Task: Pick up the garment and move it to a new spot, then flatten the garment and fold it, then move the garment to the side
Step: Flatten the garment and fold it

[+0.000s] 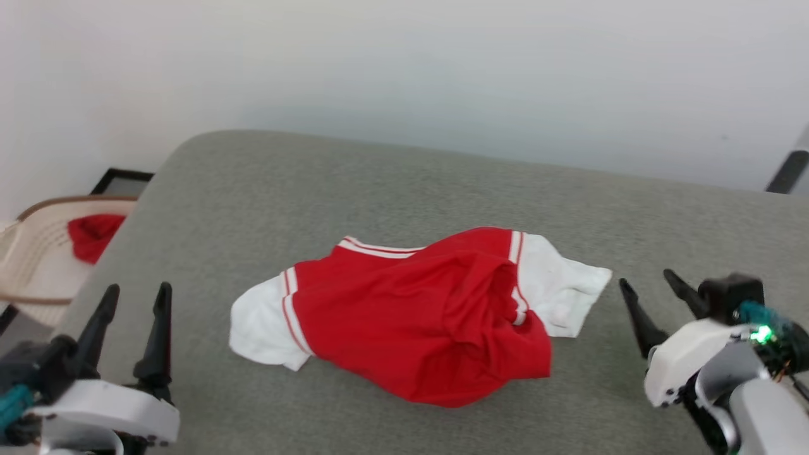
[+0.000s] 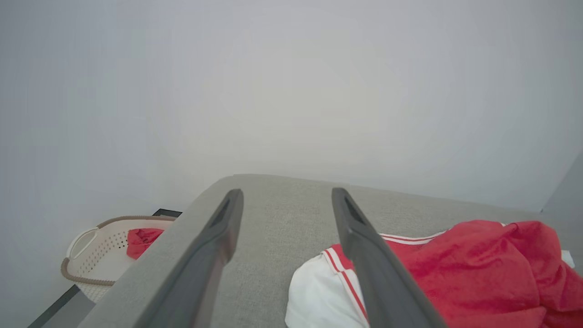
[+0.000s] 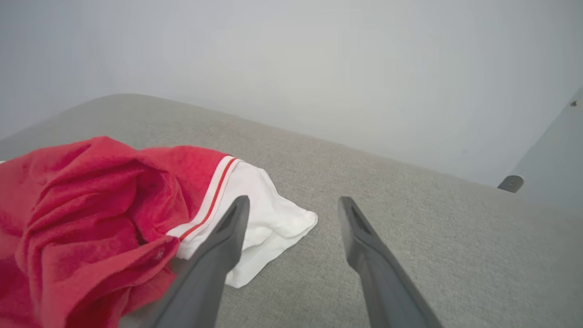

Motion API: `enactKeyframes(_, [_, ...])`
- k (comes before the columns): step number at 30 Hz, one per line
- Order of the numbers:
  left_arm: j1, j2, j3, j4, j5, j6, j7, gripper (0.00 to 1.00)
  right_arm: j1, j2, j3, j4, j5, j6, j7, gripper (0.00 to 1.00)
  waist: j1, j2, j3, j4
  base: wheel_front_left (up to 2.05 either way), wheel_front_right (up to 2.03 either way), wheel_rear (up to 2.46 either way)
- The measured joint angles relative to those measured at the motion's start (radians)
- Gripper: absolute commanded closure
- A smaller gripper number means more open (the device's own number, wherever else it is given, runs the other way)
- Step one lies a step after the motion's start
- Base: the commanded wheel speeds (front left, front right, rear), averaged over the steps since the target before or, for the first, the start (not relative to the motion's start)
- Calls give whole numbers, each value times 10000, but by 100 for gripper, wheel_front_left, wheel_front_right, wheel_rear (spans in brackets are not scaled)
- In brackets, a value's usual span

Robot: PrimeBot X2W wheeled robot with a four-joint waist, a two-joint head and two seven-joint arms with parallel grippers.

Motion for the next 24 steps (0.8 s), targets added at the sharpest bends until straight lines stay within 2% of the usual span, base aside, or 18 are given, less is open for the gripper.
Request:
enactKeyframes(8, [178,-984,291,35,278,-84,-593,0,-1179,-773,161,529,570,0,1735,0,0,0,443,714,0,0,0])
enactKeyframes(15, [-33,-1996,713,73,775,-679,-635,0,-1957,-1446,520,1223,1064,0,3141,0,0,0,1091,1227,0,0,0])
enactKeyframes(24, [-474,-3083,1162,435,1417,-1476,-635,0,-2639,-1720,815,2203,1678,0,4984,0,0,0,1885,1822,0,0,0])
